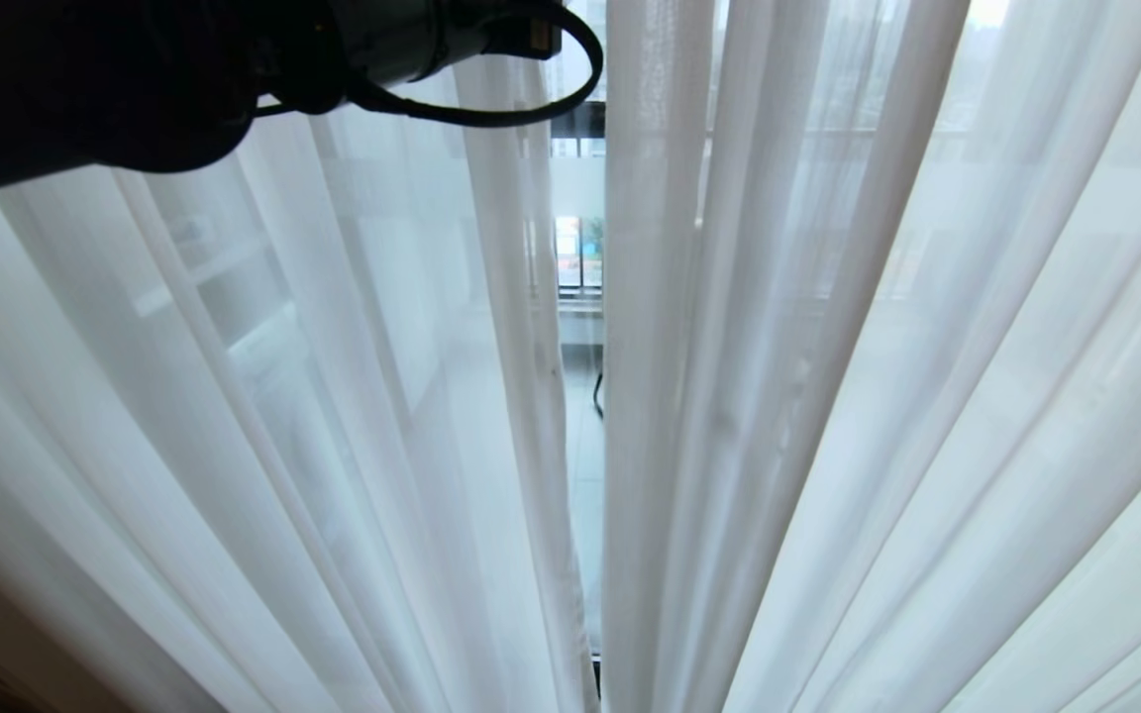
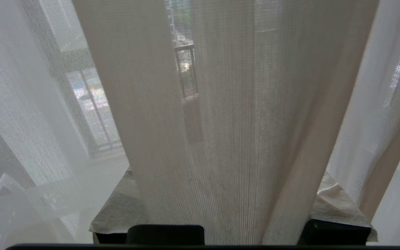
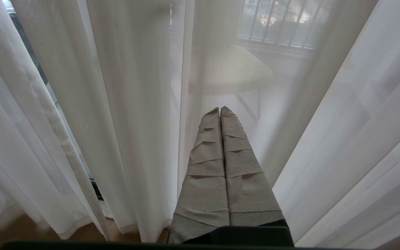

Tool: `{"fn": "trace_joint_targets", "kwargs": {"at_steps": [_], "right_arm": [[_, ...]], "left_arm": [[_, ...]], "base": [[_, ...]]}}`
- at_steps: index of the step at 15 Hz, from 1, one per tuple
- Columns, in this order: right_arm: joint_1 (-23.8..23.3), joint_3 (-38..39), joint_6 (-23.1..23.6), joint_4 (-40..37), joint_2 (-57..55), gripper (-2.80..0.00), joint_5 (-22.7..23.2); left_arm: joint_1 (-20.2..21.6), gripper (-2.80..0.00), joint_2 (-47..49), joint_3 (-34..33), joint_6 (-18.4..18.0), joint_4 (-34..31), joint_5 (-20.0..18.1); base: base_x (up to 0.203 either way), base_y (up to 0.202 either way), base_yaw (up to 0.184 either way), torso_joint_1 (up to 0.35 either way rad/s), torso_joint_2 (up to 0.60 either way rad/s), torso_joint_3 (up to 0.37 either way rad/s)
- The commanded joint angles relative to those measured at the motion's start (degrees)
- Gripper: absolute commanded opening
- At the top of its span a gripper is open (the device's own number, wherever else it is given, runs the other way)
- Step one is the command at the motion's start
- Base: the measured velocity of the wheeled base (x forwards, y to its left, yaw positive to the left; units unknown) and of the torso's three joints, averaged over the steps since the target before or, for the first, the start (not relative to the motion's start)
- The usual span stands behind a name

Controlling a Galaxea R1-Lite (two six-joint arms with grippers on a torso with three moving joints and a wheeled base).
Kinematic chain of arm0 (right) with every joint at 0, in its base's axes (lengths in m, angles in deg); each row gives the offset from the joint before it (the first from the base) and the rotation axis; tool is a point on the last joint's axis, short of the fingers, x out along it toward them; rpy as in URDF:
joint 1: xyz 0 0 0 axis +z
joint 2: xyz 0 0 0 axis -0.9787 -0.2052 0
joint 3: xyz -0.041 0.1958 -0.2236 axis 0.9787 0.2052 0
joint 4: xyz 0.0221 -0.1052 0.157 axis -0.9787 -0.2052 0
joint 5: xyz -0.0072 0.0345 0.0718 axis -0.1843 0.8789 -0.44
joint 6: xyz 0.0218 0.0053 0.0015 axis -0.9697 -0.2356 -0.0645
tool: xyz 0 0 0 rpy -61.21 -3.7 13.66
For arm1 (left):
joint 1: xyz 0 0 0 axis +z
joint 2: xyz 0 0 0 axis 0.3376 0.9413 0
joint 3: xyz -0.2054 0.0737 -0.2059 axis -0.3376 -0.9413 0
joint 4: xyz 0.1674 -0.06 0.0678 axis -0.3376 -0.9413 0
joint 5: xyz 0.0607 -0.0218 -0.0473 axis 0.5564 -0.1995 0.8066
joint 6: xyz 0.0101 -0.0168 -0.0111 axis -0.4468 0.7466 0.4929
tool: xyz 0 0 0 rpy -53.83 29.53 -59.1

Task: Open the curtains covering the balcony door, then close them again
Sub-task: Pull the inner curtains open on both sides

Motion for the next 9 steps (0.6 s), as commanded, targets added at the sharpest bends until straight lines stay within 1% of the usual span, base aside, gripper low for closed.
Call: {"fn": "trace_joint_targets", "kwargs": {"at_steps": [1,4,9], "right_arm": [[0.01,0.00,0.03,0.01,-0.07,-2.80,0.06],[0.01,0.00,0.03,0.01,-0.07,-2.80,0.06],[0.01,0.00,0.03,0.01,-0.07,-2.80,0.06]], "left_arm": [[0.55,-2.80,-0.41,0.07,-0.15,0.94,0.11],[1.75,-2.80,-0.42,-0.02,-0.26,6.85,0.54],[5.12,-2.80,-3.14,-0.23,-0.27,7.01,0.55]], "base": [[0.000,0.000,0.000,0.000,0.00,0.000],[0.000,0.000,0.000,0.000,0.00,0.000],[0.000,0.000,0.000,0.000,0.00,0.000]]}}
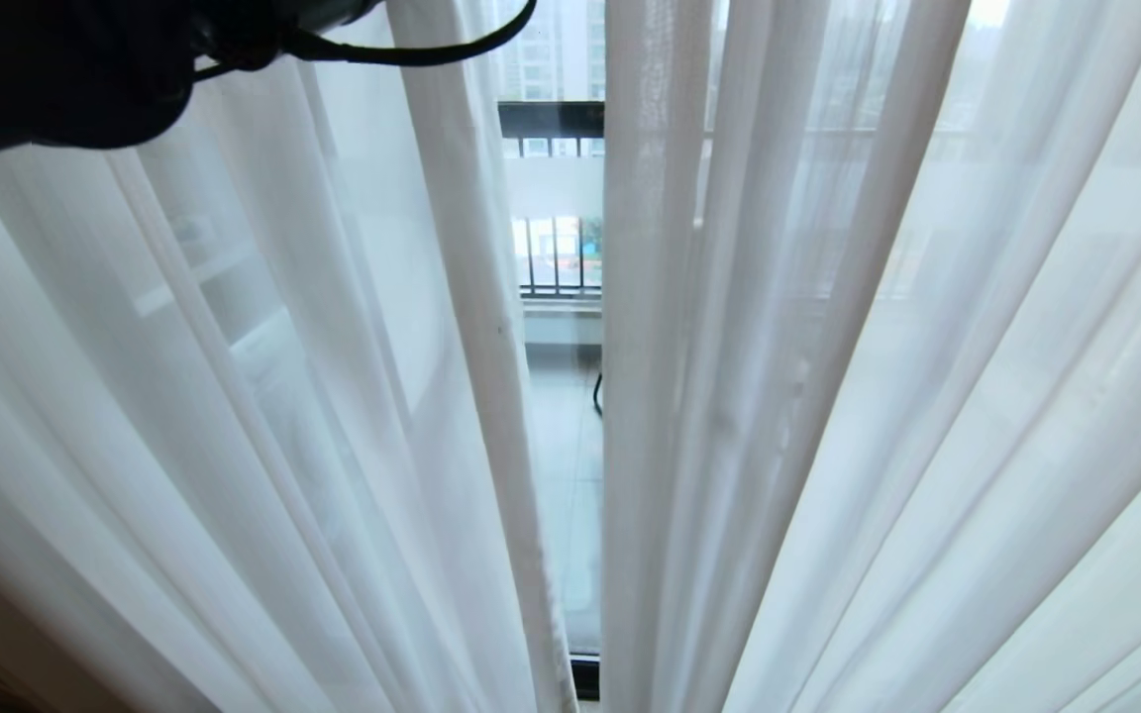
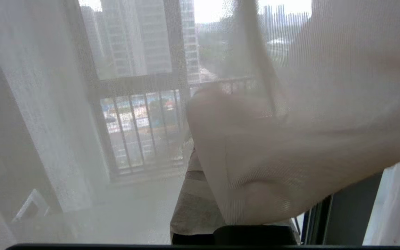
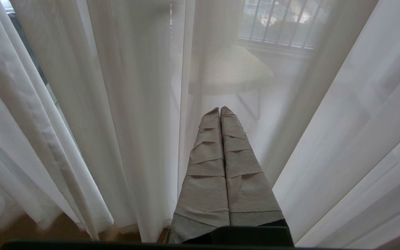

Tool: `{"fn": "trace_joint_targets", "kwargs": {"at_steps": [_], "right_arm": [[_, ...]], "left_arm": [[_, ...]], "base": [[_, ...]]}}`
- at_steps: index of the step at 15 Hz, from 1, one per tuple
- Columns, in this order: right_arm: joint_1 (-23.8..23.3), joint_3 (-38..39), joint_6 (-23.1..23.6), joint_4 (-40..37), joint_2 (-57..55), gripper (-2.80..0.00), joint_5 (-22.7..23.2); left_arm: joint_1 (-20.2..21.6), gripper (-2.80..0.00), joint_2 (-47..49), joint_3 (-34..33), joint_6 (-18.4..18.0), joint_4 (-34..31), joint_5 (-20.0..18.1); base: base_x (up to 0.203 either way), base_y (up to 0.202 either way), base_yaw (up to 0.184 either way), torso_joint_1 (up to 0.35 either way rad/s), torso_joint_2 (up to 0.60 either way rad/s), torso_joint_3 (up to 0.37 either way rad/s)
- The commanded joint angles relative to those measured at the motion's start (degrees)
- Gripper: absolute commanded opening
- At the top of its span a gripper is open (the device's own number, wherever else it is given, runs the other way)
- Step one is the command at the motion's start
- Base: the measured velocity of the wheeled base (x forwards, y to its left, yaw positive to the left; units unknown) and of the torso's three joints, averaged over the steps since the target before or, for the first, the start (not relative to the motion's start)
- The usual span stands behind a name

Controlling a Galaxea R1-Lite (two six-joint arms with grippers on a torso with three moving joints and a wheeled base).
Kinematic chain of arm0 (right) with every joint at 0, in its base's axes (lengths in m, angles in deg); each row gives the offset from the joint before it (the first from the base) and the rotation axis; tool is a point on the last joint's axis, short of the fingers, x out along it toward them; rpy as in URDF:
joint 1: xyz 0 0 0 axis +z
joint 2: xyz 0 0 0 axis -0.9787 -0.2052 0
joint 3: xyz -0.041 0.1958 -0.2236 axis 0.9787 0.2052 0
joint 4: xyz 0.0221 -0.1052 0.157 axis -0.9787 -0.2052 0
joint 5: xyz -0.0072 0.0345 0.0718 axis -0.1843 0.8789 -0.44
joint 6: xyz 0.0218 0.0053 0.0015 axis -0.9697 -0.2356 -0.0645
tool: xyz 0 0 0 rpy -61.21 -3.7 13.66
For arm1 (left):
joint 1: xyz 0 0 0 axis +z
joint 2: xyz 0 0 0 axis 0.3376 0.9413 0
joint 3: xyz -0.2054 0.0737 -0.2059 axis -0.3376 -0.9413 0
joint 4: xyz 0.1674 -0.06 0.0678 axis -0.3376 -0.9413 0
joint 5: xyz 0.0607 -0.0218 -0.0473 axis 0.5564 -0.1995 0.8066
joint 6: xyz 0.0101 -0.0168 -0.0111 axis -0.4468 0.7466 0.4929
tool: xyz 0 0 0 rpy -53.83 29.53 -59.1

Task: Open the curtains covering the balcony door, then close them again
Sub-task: Pull the inner curtains open on both sides

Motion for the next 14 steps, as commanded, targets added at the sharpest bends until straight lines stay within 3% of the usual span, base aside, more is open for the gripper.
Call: {"fn": "trace_joint_targets", "kwargs": {"at_steps": [1,8,14], "right_arm": [[0.01,0.00,0.05,0.00,-0.07,-2.80,0.06],[0.01,0.00,0.05,0.00,-0.07,-2.80,0.06],[0.01,0.00,0.05,0.00,-0.07,-2.80,0.06]], "left_arm": [[1.54,-2.80,-2.21,-0.83,-0.06,0.09,0.12],[9.08,-2.80,-12.75,-13.83,0.32,0.37,-0.13],[16.98,-2.80,-15.75,-16.21,2.28,0.31,-0.40]], "base": [[0.000,0.000,0.000,0.000,0.00,0.000],[0.000,0.000,0.000,0.000,0.00,0.000],[0.000,0.000,0.000,0.000,0.00,0.000]]}}
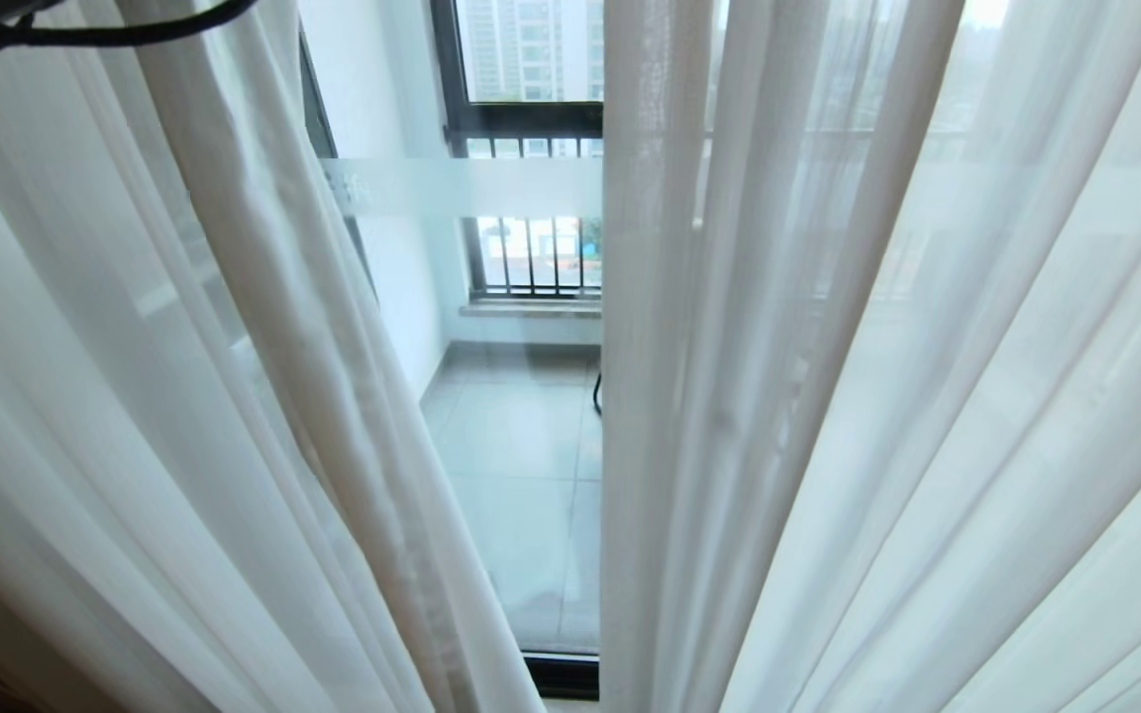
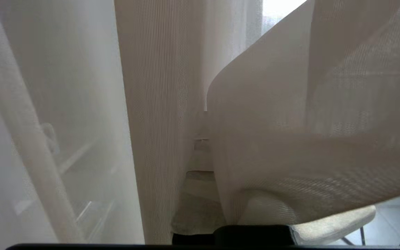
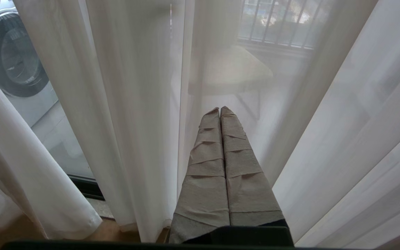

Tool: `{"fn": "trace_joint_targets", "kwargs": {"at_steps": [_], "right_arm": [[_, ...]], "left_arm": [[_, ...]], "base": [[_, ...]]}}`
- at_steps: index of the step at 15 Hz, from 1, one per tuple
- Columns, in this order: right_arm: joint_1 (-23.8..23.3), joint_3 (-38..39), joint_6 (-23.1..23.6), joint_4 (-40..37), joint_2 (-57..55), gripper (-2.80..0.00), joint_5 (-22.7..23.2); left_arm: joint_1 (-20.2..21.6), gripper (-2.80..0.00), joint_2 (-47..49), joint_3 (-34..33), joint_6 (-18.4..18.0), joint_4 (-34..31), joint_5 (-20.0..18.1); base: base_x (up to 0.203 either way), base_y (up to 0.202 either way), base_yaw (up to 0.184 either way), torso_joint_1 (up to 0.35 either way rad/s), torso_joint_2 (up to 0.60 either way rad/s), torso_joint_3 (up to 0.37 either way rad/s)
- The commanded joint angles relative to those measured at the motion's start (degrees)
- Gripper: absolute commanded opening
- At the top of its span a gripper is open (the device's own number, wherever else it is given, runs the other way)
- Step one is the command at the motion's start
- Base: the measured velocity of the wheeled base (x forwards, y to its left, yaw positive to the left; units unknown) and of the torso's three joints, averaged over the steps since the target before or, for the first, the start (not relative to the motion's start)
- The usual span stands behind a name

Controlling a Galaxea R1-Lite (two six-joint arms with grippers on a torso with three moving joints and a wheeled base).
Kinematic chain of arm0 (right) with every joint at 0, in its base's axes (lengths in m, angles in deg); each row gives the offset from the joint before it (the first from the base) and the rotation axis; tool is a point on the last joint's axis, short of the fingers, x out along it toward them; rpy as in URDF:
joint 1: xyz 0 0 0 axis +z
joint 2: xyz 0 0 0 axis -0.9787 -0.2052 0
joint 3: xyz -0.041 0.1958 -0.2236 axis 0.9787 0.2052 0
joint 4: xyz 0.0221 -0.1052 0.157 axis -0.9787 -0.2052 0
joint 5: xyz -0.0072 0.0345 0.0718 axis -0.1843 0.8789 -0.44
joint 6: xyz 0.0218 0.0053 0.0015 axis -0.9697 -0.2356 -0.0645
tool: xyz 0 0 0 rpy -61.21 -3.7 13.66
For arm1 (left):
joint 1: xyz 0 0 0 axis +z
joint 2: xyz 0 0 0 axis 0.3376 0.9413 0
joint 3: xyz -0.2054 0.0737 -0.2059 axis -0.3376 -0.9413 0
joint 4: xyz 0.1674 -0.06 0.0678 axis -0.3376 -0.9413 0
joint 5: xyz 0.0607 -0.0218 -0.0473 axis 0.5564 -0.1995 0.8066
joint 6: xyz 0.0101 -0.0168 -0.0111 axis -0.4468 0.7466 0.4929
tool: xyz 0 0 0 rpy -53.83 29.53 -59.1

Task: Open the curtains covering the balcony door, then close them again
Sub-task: Pull the inner curtains open on both sides

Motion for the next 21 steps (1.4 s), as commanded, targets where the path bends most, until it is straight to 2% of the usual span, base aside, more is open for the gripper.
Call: {"fn": "trace_joint_targets", "kwargs": {"at_steps": [1,7,15,21], "right_arm": [[0.01,0.00,0.05,0.01,-0.07,-2.80,0.06],[0.01,0.00,0.05,0.01,-0.07,-2.80,0.06],[0.01,0.00,0.05,0.01,-0.07,-2.80,0.06],[0.01,0.00,0.05,0.01,-0.07,-2.80,0.06]], "left_arm": [[1.47,-2.80,-1.11,-0.23,0.61,0.01,0.06],[4.47,-2.80,-2.06,-3.59,0.94,-0.29,0.06],[5.91,-2.80,-4.06,-8.54,0.99,-1.36,0.15],[7.20,-2.80,-4.27,-9.52,1.07,-2.70,-0.11]], "base": [[0.000,0.000,0.000,0.000,0.00,0.000],[0.000,0.000,0.000,0.000,0.00,0.000],[0.000,0.000,0.000,0.000,0.00,0.000],[0.000,0.000,0.000,0.000,0.00,0.000]]}}
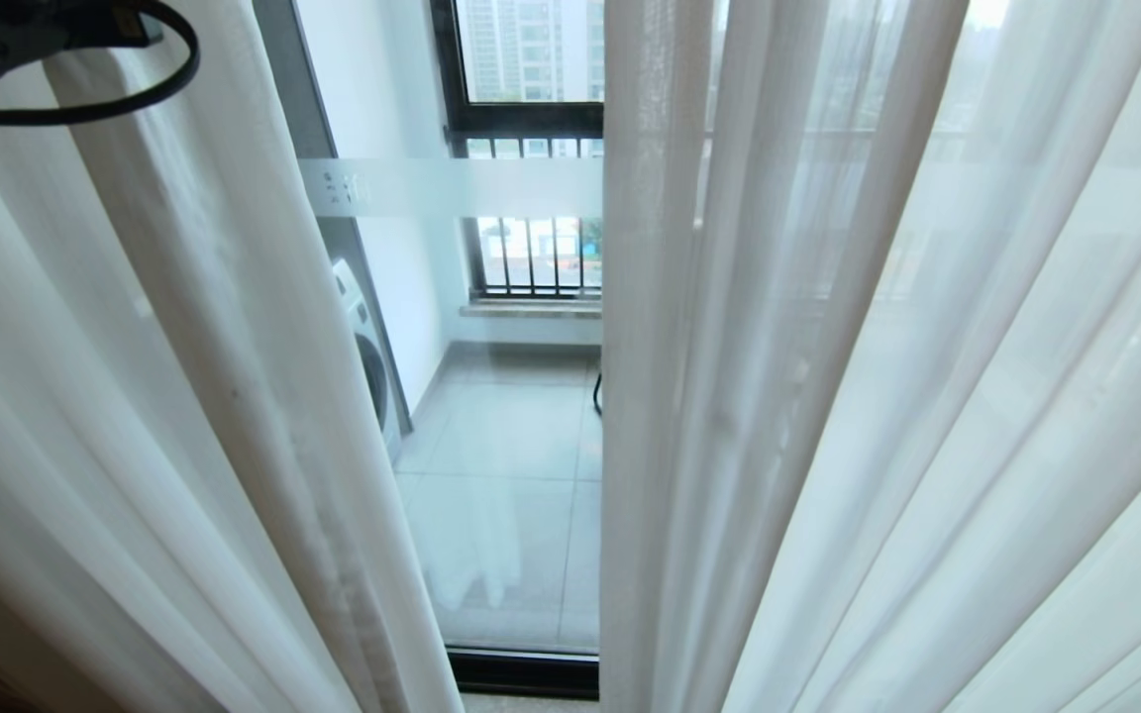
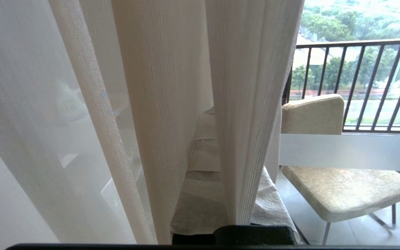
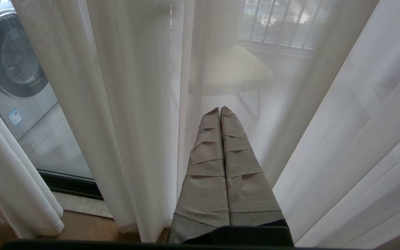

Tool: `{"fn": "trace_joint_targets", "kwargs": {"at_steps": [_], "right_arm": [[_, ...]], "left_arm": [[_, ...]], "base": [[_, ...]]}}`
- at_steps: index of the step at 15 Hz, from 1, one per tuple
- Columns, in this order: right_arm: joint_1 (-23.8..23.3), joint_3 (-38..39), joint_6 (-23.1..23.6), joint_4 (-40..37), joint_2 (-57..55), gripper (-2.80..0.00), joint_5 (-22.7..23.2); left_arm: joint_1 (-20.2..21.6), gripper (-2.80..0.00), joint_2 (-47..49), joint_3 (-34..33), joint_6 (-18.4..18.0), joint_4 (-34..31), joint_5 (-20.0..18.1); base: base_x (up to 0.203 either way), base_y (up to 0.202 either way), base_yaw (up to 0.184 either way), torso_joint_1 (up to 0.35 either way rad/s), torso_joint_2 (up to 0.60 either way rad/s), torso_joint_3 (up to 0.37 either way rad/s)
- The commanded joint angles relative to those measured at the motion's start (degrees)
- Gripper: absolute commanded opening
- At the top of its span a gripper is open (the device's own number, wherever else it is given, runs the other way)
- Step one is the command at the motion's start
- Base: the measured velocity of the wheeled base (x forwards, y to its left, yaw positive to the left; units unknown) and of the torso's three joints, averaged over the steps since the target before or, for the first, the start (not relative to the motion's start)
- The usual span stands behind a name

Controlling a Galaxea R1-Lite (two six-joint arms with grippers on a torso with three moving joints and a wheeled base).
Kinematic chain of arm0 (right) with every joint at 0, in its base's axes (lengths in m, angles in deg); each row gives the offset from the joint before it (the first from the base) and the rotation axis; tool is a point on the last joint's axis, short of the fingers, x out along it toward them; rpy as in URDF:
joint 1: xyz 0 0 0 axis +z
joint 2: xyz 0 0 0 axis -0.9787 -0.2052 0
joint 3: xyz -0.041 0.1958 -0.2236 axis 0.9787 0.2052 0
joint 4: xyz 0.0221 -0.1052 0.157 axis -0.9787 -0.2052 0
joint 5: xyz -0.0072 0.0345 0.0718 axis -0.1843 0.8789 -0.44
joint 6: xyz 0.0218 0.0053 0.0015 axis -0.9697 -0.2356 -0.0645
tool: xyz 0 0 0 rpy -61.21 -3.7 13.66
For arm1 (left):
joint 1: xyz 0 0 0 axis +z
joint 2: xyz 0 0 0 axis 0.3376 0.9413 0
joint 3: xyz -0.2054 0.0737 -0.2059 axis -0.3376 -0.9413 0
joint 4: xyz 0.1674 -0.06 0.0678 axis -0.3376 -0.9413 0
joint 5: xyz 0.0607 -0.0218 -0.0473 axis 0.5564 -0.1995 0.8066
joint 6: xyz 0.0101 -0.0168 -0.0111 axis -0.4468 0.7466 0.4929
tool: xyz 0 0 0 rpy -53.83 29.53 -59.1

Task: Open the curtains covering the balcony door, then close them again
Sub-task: Pull the inner curtains open on both sides

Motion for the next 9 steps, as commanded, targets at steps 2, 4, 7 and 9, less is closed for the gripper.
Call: {"fn": "trace_joint_targets", "kwargs": {"at_steps": [2,4,7,9], "right_arm": [[0.01,0.00,0.05,0.01,-0.07,-2.80,0.06],[0.01,0.00,0.05,0.01,-0.07,-2.80,0.06],[0.01,0.00,0.05,0.01,-0.07,-2.80,0.06],[0.01,0.00,0.05,0.01,-0.07,-2.80,0.06]], "left_arm": [[0.08,-2.80,-0.03,-1.01,-0.01,0.01,0.09],[0.08,-2.80,-0.03,-1.01,-0.01,0.01,0.09],[0.08,-2.80,0.51,-0.41,-0.01,0.06,0.00],[0.25,-2.80,1.38,-0.13,-0.01,0.45,-0.45]], "base": [[0.000,0.000,0.000,0.000,0.00,0.000],[0.000,0.000,0.000,0.000,0.00,0.000],[0.000,0.000,0.000,0.000,0.00,0.000],[0.000,0.000,0.000,0.000,0.00,0.000]]}}
